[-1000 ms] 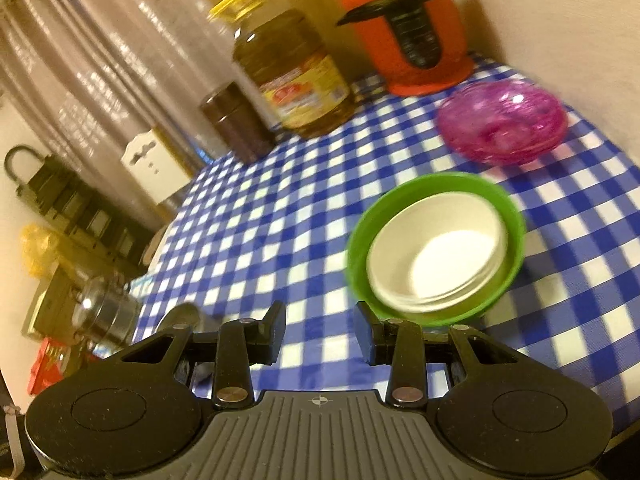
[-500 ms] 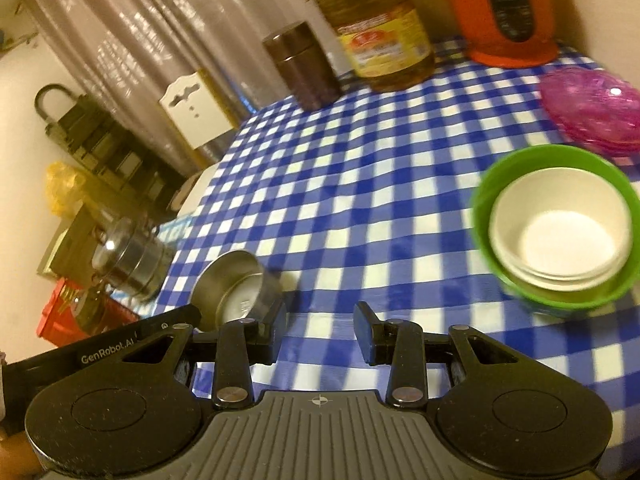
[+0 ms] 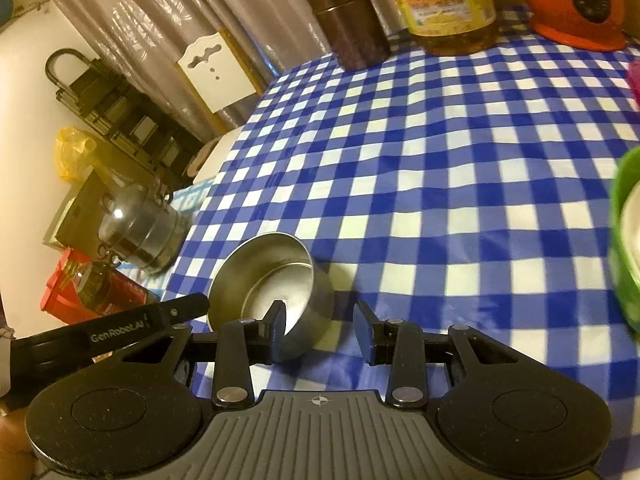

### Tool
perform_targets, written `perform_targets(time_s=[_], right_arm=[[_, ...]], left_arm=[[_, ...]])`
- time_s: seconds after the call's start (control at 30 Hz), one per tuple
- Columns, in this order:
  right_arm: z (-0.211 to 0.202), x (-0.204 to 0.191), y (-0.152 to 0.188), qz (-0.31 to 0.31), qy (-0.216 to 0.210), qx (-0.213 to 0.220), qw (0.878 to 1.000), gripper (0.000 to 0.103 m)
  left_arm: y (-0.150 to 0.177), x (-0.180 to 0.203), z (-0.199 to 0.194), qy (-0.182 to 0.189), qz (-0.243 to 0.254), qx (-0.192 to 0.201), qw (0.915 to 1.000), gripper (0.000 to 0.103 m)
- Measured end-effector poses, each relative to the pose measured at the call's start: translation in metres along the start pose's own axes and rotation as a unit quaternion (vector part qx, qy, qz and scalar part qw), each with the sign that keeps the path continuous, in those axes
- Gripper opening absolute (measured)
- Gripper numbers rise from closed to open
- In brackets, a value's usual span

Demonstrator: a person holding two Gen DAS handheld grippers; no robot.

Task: Organize plates and bowls
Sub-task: 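Move both tools to the steel pot and close on its rim, then lift the steel pot with both grippers and lower it into the white bowl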

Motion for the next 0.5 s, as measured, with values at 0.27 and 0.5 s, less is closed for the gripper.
perform_targets(time_s=[0.27, 0.5], right_arm=[[0.034, 0.001, -0.007, -0.001, 0.005, -0.013, 1.000, 0.038], [0.055, 0.008, -0.008, 0.001, 0.008, -0.028, 1.000, 0.037]], left_arm=[[0.003, -0.003, 0.031, 0.001, -0.001, -0.020, 0.9998, 0.031], [0.003, -0.002, 0.041, 0.005, -0.006, -0.020, 0.9998, 0.020]])
Point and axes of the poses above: each gripper's, at about its wrist camera, not at the fingertips, and z roughly the way its jaws point, x to its right, y to its underside, the point moved 6 cm from there along z, roughly the way its jaws point, and after that the axes turned 7 degrees about -y, right-handed, at the moved point
